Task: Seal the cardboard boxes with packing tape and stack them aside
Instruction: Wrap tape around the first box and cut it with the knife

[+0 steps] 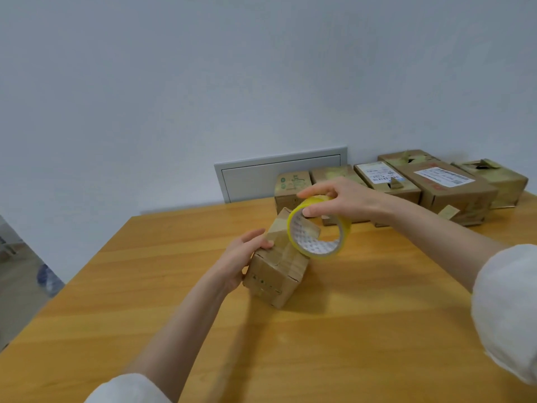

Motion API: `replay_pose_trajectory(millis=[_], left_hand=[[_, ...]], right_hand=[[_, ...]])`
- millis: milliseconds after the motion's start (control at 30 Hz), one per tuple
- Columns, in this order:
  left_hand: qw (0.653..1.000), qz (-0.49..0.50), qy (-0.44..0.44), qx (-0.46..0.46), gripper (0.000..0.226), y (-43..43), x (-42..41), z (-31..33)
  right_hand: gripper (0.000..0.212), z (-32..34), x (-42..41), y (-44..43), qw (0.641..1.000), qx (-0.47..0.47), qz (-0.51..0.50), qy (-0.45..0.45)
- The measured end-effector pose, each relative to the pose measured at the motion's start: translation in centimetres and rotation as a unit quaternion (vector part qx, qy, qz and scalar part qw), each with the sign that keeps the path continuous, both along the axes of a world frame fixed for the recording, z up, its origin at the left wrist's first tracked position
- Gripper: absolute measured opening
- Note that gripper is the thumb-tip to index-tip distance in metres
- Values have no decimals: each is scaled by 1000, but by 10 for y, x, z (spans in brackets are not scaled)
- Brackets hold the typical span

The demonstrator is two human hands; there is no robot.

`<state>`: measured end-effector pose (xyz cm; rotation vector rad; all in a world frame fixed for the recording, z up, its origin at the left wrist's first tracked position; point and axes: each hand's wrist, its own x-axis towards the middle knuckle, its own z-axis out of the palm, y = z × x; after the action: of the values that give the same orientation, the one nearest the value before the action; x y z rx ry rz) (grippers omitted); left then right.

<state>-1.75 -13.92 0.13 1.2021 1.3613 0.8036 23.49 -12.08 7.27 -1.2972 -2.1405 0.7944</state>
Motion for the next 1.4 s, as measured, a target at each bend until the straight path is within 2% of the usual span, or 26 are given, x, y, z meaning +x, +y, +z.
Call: replay_pose_trajectory(millis=[100, 200, 300, 400, 467, 533, 567, 600, 633, 667, 700, 733, 800, 900, 1000, 1067, 1167, 1300, 1400], left_hand=[[998, -3, -44, -36, 45, -1, -12, -9], [997, 5, -62, -55, 42, -2, -20, -18], [995, 10, -74, -65, 38, -2, -21, -20], [994, 14, -74, -74, 32, -1, -22, -22], [994, 10, -74, -82, 27, -3, -22, -21], [998, -2, -45, -52, 30, -5, -20, -14], [1000, -9, 4, -6, 37, -7, -19, -9], [993, -15, 96, 65, 47, -8, -18, -4], [960, -28, 233, 154, 58, -10, -16, 2], [898, -61, 368, 233, 66, -13, -12, 5], [834, -105, 466, 275, 74, -16, -6, 8], [789, -144, 527, 280, 81, -18, -1, 9], [737, -185, 600, 250, 91, -22, 10, 10], [704, -218, 627, 252, 82, -23, 17, 11], [694, -247, 623, 262, 66, -23, 22, 9], [699, -256, 613, 264, 62, -25, 25, 7], [739, -249, 572, 254, 67, -23, 24, 10], [836, -139, 505, 164, 90, -16, 30, 18], [832, -103, 525, 146, 91, -12, 40, 21]], right_hand=[[36, -7, 10, -4, 997, -16, 18, -68], [28, -27, 10, -6, 996, -61, 20, -64], [28, -42, 6, -8, 996, -47, 27, -69], [35, -47, 4, -9, 996, -48, 30, -76], [49, -55, 0, -12, 994, -46, 28, -99], [58, -66, -8, -15, 993, -37, 19, -110], [58, -69, -11, -16, 994, -29, 13, -106], [57, -72, -13, -16, 995, -22, 8, -98], [57, -74, -14, -16, 996, -18, 4, -90], [57, -75, -16, -16, 996, -17, 2, -85], [58, -76, -17, -16, 996, -15, -1, -86], [60, -77, -18, -16, 996, -13, -2, -91], [62, -80, -20, -16, 995, -7, -1, -100], [60, -82, -20, -14, 996, 0, 0, -90], [59, -82, -20, -11, 996, -2, -5, -90], [60, -82, -20, -11, 996, -8, -11, -92], [64, -83, -21, -14, 995, -19, -6, -96], [79, -87, -15, -23, 991, -10, 12, -134], [84, -85, -11, -29, 993, 24, -10, -118]])
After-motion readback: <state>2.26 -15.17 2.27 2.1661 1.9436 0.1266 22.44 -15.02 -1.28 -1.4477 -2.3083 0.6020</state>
